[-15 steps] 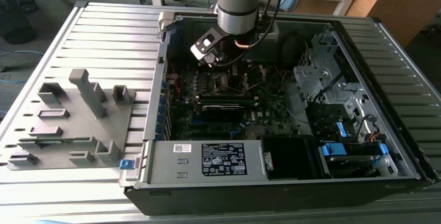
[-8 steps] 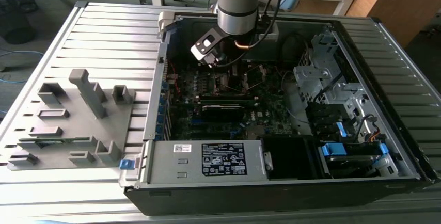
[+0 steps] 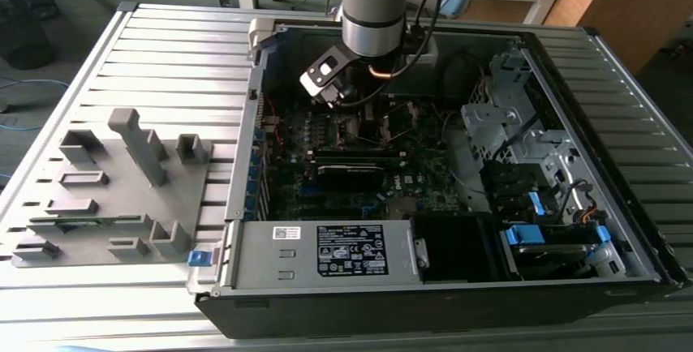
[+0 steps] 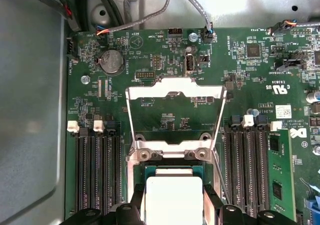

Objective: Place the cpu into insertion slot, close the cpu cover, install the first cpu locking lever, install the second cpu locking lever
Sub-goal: 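Place the cpu into insertion slot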

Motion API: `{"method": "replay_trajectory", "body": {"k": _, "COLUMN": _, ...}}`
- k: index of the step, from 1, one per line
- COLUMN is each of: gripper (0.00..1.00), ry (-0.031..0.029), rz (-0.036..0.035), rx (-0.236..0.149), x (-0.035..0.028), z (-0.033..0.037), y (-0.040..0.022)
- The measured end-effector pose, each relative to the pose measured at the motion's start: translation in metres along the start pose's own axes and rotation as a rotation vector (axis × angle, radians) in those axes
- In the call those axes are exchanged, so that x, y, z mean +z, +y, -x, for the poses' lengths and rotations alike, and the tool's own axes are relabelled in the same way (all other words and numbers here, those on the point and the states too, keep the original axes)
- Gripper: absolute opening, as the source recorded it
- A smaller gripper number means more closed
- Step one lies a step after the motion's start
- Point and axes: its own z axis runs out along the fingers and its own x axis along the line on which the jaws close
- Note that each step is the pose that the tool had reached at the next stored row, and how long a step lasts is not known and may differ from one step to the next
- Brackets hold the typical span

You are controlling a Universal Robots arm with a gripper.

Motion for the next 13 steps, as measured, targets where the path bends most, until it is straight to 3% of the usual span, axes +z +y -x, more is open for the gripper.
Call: {"method": "replay_trajectory", "body": {"k": 13, "gripper": 0.54, "ry": -0.0001, "rz": 0.0000, "rx": 0.000, "x": 0.0030, "z": -0.0001, "y": -0.0002}}
